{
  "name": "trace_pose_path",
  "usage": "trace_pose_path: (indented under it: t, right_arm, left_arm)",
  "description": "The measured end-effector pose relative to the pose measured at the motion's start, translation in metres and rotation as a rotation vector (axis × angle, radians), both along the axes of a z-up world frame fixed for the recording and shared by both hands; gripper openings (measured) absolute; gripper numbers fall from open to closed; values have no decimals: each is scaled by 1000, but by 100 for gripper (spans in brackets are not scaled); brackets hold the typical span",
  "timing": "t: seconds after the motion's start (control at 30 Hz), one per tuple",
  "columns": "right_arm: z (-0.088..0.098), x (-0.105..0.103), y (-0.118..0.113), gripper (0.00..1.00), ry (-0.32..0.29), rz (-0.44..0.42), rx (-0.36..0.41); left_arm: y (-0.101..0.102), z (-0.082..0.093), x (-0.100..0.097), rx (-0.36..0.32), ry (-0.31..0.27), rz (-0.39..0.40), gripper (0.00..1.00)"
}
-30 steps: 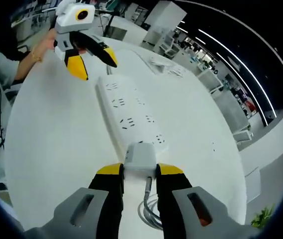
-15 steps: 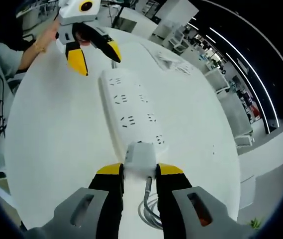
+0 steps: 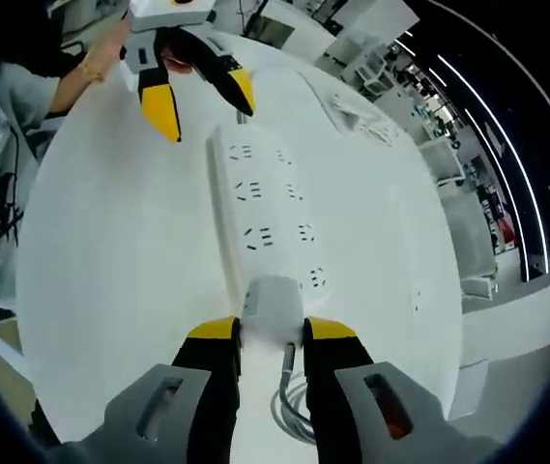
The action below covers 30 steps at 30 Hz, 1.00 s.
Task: Straighten the power strip on the desk, plug the charger into it
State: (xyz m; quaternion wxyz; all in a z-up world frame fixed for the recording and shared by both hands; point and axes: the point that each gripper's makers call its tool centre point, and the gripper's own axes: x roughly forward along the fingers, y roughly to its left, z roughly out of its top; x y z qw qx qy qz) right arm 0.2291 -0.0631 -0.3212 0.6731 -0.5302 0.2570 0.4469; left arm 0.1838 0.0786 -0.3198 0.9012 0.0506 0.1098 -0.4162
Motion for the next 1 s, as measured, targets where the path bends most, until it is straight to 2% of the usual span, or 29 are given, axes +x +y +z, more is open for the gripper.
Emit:
trace_pose_path:
  t: [0.2, 0.53, 1.0]
  right_arm:
    - [-1, 1, -7, 24, -1, 5, -37]
    - [-4, 2, -5, 24, 6, 27, -60]
    - [-4, 5, -3, 24, 3, 65, -161]
  left_arm:
    - [-1, -1, -1, 2, -1, -4, 44]
    - [-2, -2, -2, 5, 0, -3, 44]
    - [-3, -2, -3, 10, 2, -11, 44]
